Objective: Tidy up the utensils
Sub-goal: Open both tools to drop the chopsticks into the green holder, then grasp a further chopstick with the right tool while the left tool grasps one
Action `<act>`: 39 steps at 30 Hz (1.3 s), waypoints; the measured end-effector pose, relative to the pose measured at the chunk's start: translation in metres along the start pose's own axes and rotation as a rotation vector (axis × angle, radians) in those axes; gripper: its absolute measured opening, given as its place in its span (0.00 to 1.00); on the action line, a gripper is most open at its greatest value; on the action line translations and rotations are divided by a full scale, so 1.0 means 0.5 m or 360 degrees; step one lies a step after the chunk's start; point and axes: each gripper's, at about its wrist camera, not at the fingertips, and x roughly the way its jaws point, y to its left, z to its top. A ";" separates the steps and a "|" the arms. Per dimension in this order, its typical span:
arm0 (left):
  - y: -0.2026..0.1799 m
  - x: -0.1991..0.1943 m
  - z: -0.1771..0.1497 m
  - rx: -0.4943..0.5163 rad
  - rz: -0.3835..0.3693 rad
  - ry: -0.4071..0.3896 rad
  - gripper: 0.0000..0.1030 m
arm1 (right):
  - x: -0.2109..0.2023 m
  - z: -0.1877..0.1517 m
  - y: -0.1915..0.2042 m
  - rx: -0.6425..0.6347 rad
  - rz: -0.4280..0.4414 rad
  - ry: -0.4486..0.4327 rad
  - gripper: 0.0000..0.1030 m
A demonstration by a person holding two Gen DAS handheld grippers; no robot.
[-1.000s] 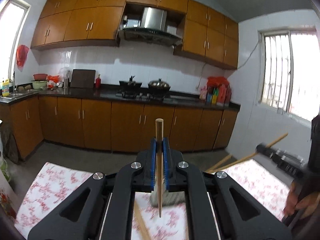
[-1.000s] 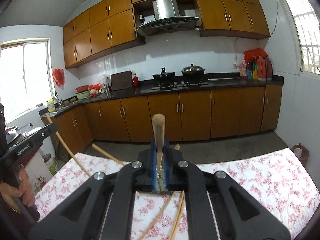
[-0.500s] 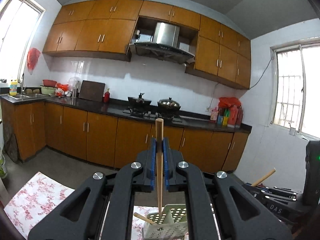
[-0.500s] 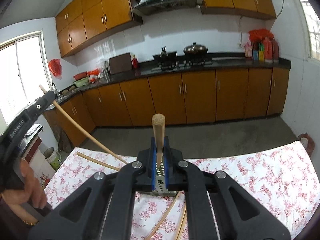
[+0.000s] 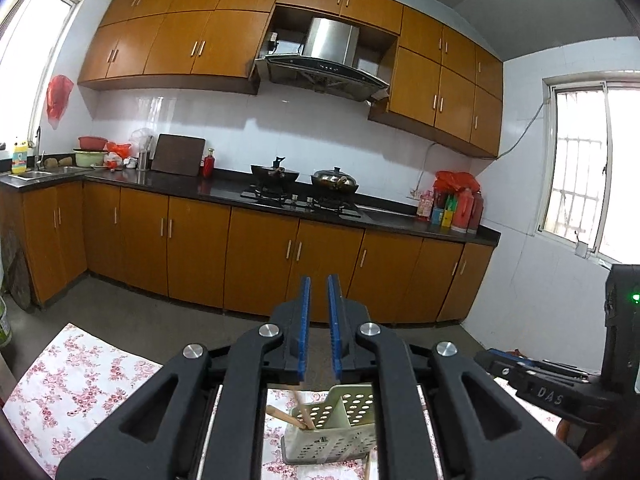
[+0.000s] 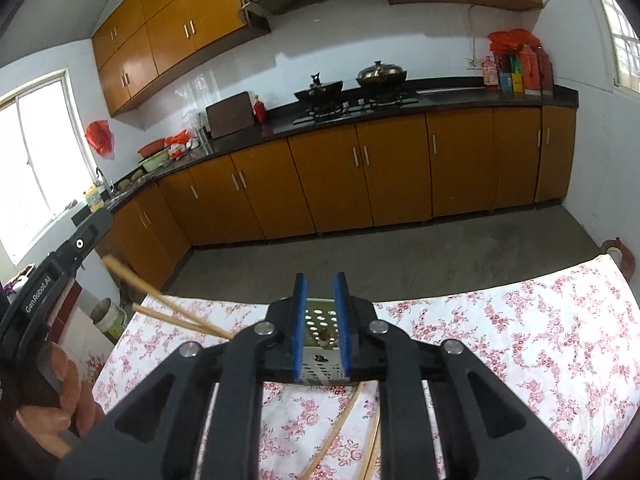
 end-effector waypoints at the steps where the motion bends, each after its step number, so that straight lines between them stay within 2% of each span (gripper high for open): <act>1: 0.003 -0.005 0.002 -0.0009 0.0004 -0.0002 0.19 | -0.007 0.001 -0.002 0.0000 -0.0005 -0.0013 0.18; 3: 0.010 -0.013 0.007 -0.0027 0.0010 -0.0002 0.24 | -0.034 -0.002 -0.004 -0.0013 -0.0030 -0.0060 0.22; 9: 0.033 -0.053 0.007 -0.0043 0.0043 0.0006 0.24 | -0.104 -0.038 -0.019 -0.0029 -0.0122 -0.0160 0.24; 13: 0.055 -0.077 -0.007 -0.0026 0.0076 0.0031 0.25 | -0.133 -0.082 -0.046 -0.0013 -0.0185 -0.0171 0.25; 16: 0.079 -0.089 -0.032 -0.0009 0.0123 0.0072 0.26 | -0.129 -0.133 -0.077 0.0017 -0.0244 -0.0114 0.27; 21: 0.128 -0.077 -0.091 0.0018 0.0255 0.0191 0.26 | -0.064 -0.212 -0.119 0.0087 -0.0320 0.0065 0.27; 28: 0.178 -0.040 -0.177 0.0006 0.0386 0.0380 0.26 | 0.075 -0.335 -0.114 0.0049 -0.0309 0.0343 0.27; 34: 0.188 -0.023 -0.236 0.0043 0.0427 0.0504 0.26 | 0.145 -0.396 -0.103 0.0048 -0.0303 0.0474 0.26; 39: 0.192 -0.019 -0.260 0.0063 0.0431 0.0570 0.26 | 0.175 -0.415 -0.101 0.0028 -0.0306 0.0517 0.26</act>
